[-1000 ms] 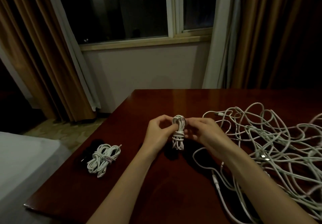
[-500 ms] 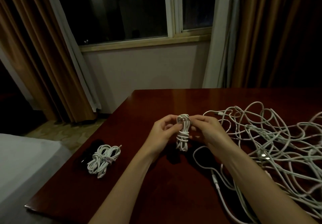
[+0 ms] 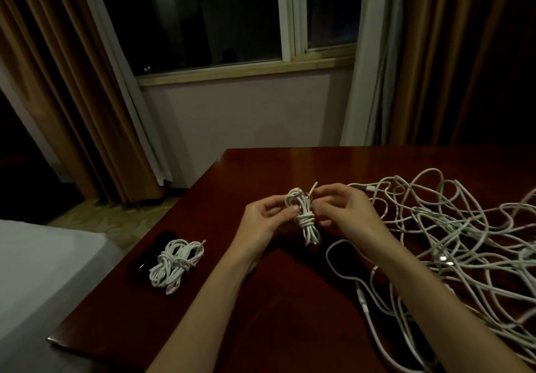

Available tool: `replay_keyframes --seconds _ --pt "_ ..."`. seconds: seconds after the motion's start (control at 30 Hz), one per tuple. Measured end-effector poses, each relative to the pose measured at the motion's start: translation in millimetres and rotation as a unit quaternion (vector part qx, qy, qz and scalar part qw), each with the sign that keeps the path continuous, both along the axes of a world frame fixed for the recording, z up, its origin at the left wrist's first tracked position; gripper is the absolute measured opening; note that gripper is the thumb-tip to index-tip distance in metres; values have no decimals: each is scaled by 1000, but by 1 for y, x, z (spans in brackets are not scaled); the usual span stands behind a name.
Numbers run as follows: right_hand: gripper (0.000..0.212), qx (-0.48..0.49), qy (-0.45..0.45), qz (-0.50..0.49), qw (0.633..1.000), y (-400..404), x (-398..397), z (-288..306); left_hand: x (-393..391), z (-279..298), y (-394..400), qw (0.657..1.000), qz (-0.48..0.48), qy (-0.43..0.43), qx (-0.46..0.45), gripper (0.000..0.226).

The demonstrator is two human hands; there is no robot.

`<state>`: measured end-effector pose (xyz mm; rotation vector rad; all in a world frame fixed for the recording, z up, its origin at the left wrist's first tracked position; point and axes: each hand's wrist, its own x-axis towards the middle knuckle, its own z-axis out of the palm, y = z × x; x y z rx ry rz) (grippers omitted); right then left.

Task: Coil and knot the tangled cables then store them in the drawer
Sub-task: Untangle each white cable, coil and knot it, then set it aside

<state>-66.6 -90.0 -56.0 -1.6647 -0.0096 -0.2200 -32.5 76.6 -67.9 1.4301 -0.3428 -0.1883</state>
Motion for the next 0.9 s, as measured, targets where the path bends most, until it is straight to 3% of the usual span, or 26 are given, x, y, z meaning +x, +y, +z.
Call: replay_keyframes --seconds 0.1,0.17,0.37,0.57,0.7,0.9 --pt "16 -167 -55 25 984 0 -5 1 2 0 1 999 51 -2 2 25" --pt "15 -222 -78 45 971 2 -9 2 1 0 3 997 81 8 6 28" --pt "15 -258 -166 -15 952 8 -11 0 -3 2 9 994 64 -71 54 12" --pt "14 -276 -185 -23 943 16 -13 -2 -9 8 29 976 43 -156 147 20" --pt "13 -283 -179 -24 942 28 -15 1 -11 21 46 934 58 -235 264 20" --pt "18 -312 -149 7 938 68 -22 1 -16 44 89 836 4 -301 459 24"
